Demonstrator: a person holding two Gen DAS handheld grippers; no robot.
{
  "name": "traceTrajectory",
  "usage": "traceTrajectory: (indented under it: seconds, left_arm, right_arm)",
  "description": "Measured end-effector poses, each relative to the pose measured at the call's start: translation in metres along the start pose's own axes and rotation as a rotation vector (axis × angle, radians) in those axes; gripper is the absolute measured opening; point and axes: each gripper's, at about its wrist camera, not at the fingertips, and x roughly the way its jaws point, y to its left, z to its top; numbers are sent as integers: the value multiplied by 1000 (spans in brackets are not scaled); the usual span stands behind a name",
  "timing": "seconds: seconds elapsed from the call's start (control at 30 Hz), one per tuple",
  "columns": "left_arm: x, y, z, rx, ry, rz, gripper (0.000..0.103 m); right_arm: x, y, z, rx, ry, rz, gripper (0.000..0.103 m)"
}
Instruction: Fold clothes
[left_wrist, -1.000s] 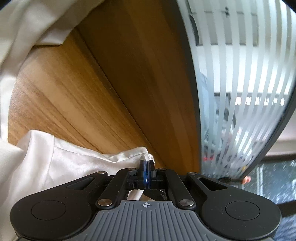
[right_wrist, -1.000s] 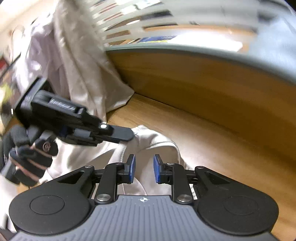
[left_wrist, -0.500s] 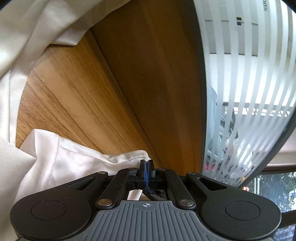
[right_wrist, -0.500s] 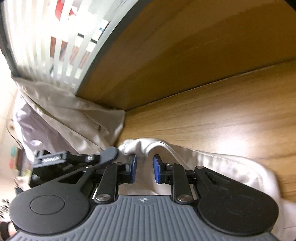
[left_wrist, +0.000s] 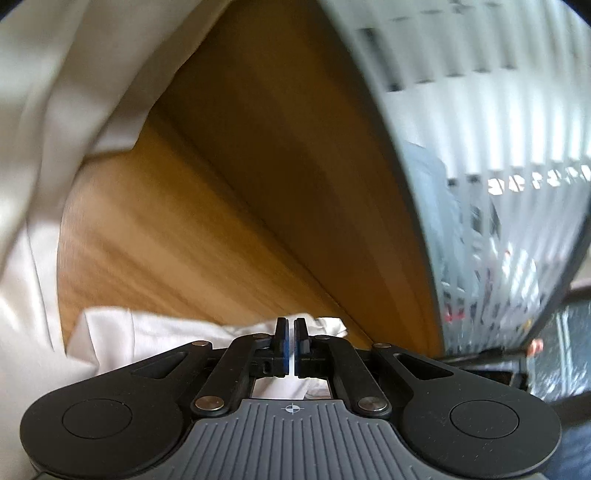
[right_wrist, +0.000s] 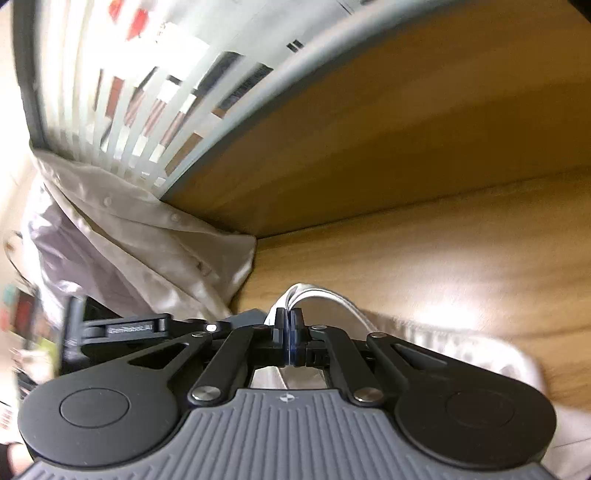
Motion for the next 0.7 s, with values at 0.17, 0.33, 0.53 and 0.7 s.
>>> traceTrajectory:
  seconds: [0.17,0.33,0.53,0.7]
  left_arm:
    - [-24,-21,3,222,-42,161,22]
    - [-52,-17,-4,429,-46,357,44]
    - [-59,-7,-16,504,-20,419,53]
    - [-61,-1,-25,514,1,419,58]
  right_arm:
    - [-6,19,10,-90,36,-121,1]
    - [2,36,13,-176,76,-207,1]
    - [18,55,13,-254,114,-272,1]
    - [27,62,11,-277,130,-297,1]
